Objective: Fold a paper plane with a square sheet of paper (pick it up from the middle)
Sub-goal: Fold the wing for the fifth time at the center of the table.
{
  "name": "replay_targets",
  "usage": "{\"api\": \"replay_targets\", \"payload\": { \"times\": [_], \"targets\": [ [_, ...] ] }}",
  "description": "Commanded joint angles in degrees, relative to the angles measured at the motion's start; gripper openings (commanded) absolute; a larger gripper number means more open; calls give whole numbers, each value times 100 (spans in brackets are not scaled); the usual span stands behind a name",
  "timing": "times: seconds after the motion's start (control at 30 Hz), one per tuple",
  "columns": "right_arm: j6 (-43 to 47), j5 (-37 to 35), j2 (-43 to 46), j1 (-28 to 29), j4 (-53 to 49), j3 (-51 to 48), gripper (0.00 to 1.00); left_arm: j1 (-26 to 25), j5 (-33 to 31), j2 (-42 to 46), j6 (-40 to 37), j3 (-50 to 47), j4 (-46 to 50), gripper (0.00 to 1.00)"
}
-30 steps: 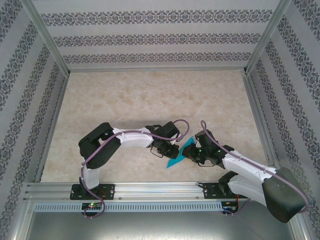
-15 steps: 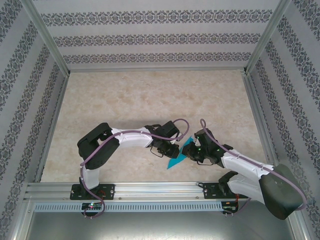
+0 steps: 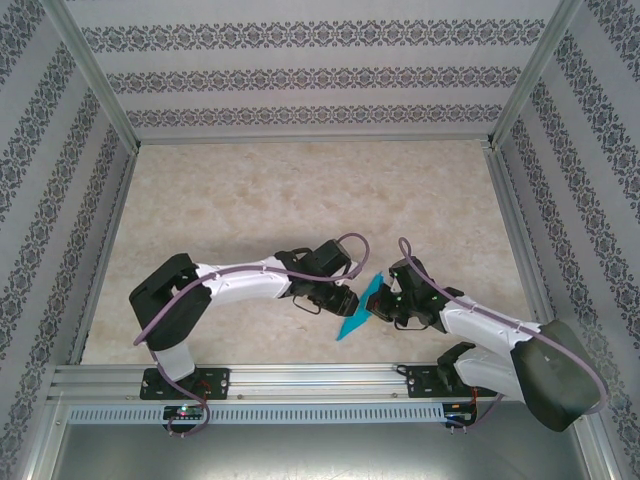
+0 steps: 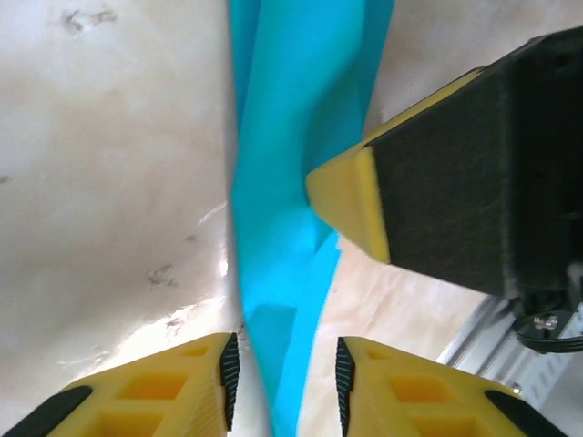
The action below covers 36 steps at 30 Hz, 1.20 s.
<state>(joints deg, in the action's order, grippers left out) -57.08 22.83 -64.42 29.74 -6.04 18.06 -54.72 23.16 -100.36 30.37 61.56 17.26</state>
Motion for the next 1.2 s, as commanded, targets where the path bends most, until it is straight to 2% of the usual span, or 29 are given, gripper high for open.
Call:
{"api": "replay_targets", "payload": {
  "times": [0.0,0.43,0.67,0.77,0.9,1.17],
  "targets": [
    [97,116,-109,-39,107,51,0,-229,-441,148,133,-170,254,39],
    [144,220,-323,-56,266,101,0,-713,-963,-272,208,-61,412,39],
    [156,338,-485,-82,454,121,0,-843,-1339,-587,138,90,630,35],
    [163,394,-599,-93,605,127,0,-883,-1618,-661,119,128,796,31],
    [124,536,-737,-91,952,127,0,-883,-2303,-719,101,247,1249,27],
    [22,806,-1051,-63,1414,602,0,-858,-3377,-630,198,252,1656,23]
  ]
}}
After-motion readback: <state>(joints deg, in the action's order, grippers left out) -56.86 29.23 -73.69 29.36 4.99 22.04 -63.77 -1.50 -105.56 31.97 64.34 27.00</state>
